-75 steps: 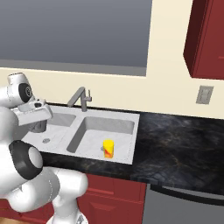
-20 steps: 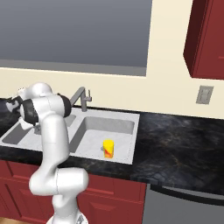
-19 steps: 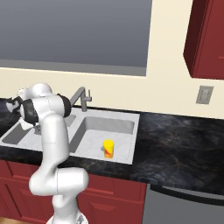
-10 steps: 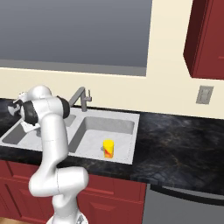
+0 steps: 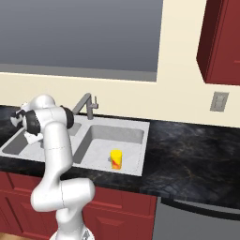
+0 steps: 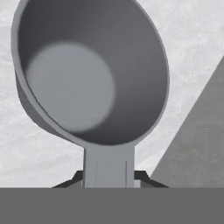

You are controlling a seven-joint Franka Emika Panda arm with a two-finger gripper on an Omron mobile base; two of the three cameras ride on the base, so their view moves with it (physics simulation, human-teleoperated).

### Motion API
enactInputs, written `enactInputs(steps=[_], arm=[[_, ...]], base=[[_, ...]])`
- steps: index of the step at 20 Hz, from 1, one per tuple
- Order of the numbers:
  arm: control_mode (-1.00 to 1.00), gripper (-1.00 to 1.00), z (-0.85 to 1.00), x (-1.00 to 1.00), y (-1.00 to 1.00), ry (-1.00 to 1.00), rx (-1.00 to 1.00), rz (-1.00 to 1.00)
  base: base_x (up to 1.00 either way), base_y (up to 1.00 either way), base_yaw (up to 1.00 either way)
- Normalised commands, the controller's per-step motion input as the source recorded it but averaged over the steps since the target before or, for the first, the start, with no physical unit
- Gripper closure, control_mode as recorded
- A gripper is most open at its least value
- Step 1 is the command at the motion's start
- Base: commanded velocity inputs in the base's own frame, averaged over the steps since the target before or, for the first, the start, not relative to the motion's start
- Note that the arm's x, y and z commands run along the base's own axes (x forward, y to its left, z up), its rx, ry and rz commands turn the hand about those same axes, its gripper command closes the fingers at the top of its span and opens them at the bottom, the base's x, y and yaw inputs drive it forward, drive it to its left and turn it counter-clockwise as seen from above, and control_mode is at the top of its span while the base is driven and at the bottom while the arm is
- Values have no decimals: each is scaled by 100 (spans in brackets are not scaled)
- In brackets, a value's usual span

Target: Move any existing items from the left basin to the right basin for drying. Then move the measuring cup from the counter to the left basin of the sink for washing.

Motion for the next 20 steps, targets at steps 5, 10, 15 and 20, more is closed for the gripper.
enactInputs(steps=[5, 10, 15, 20], arm=[[-100, 100, -25, 12, 1, -2, 0, 0], [-100, 100, -24, 13, 0, -5, 0, 0], [-100, 100, -20, 17, 0, -5, 0, 0], [-100, 100, -20, 12, 0, -6, 0, 0]], base=[[0, 0, 0], [0, 0, 0], [0, 0, 0], [0, 0, 0]])
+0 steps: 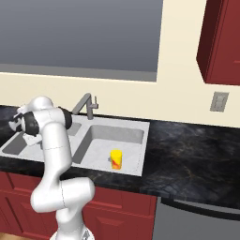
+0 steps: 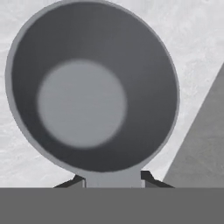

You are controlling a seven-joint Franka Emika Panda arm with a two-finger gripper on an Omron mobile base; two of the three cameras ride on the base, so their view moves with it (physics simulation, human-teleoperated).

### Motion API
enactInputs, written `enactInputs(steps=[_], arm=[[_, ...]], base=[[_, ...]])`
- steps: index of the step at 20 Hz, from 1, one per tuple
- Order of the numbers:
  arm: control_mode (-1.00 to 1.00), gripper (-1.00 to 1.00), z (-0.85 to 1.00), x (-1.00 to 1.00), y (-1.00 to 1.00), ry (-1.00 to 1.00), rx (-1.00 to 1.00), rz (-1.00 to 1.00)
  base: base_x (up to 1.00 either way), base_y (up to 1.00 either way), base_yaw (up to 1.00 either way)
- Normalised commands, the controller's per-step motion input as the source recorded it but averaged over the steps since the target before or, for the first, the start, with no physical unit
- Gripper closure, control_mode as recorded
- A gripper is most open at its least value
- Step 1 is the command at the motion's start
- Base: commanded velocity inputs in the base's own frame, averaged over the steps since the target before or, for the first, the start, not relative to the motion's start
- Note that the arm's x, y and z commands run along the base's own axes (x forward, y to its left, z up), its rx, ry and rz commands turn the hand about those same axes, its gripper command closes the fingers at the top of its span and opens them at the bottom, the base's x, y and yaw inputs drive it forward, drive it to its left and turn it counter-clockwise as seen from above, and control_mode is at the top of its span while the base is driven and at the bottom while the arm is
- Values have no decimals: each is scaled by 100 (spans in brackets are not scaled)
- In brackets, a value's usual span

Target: Move any existing items from the left basin to the right basin for drying. Then move the measuring cup from the counter to the left basin of the sink for washing.

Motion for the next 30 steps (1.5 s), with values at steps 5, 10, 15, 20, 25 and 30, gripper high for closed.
enactInputs(steps=[5, 10, 15, 20, 25, 30], arm=[[-100, 100, -26, 9, 0, -7, 0, 0], [-100, 100, -17, 8, 0, -4, 1, 0], [-100, -100, -9, 10, 0, -1, 1, 0], [-100, -100, 0, 19, 0, 0, 1, 0], [-100, -100, 0, 12, 0, 0, 1, 0], [-100, -100, 0, 4, 0, 0, 0, 0]], base=[[0, 0, 0], [0, 0, 0], [0, 0, 0], [0, 0, 0], [0, 0, 0], [0, 0, 0]])
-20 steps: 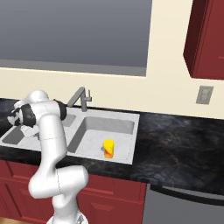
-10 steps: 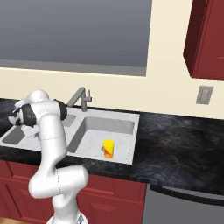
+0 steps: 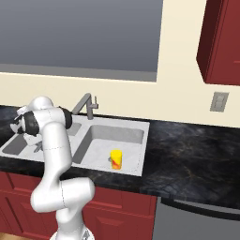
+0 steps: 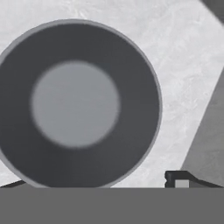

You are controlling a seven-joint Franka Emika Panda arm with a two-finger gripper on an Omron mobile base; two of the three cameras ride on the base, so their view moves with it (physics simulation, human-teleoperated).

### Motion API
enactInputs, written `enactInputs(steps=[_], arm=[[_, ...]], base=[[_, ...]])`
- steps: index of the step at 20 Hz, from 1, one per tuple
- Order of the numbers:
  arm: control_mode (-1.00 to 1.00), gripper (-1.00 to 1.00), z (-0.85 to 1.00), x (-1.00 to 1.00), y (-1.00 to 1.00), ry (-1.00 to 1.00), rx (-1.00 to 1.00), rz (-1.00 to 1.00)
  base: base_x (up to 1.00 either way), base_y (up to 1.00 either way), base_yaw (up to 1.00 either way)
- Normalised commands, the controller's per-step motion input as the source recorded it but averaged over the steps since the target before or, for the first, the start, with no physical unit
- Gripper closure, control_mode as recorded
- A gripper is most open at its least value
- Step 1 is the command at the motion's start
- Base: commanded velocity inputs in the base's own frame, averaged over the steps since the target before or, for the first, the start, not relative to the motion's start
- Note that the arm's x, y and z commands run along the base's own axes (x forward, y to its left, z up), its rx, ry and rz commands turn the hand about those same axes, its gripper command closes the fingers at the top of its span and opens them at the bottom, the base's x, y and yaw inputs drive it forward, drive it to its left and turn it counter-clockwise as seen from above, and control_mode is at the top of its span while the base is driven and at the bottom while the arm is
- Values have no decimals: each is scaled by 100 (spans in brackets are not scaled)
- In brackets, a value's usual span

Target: Move any existing items from the left basin to the right basin for drying. Then move the measuring cup from the counter to the left basin of the sink for washing.

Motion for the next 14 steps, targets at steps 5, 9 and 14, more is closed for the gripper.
enactInputs(steps=[5, 9, 14], arm=[[-100, -100, 7, 0, 0, 0, 0, 0], [-100, -100, 10, 0, 0, 0, 0, 0], [-100, -100, 0, -1, 0, 0, 4, -2]], base=[[0, 0, 0], [0, 0, 0], [0, 0, 0]])
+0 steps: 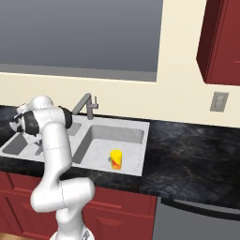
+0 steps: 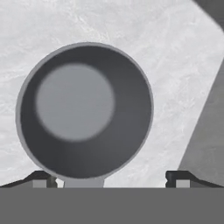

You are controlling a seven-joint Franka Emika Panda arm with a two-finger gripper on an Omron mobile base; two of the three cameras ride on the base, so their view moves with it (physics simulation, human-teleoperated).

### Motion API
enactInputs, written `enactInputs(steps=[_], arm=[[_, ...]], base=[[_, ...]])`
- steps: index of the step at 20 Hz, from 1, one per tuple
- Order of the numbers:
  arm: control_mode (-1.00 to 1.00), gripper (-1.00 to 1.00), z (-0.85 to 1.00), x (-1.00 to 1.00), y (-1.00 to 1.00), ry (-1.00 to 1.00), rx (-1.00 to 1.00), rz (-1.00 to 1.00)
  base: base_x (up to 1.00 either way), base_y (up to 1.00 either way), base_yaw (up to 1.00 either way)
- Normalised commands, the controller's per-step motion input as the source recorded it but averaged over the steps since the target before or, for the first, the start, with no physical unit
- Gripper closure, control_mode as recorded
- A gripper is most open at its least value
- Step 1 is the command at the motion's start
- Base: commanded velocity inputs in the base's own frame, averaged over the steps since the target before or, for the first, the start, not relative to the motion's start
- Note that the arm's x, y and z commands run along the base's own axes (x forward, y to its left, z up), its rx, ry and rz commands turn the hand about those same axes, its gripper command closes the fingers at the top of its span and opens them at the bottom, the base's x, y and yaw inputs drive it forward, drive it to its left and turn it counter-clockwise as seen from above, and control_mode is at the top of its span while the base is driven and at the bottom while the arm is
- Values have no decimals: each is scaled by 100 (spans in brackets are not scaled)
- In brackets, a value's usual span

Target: Move any existing items from the left basin to the right basin for drying. Then move the measuring cup from the counter to the left basin of the sink for washing.

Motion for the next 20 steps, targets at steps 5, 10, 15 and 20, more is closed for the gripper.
enactInputs(steps=[5, 10, 15, 20], arm=[[-100, -100, 0, -7, -9, 0, 11, -5], [-100, -100, 12, -10, -6, 0, 8, -2], [-100, -100, 21, -6, -1, 0, 2, -1], [-100, -100, 30, -8, 0, 0, 0, -1]], base=[[0, 0, 0], [0, 0, 0], [0, 0, 0], [0, 0, 0]])
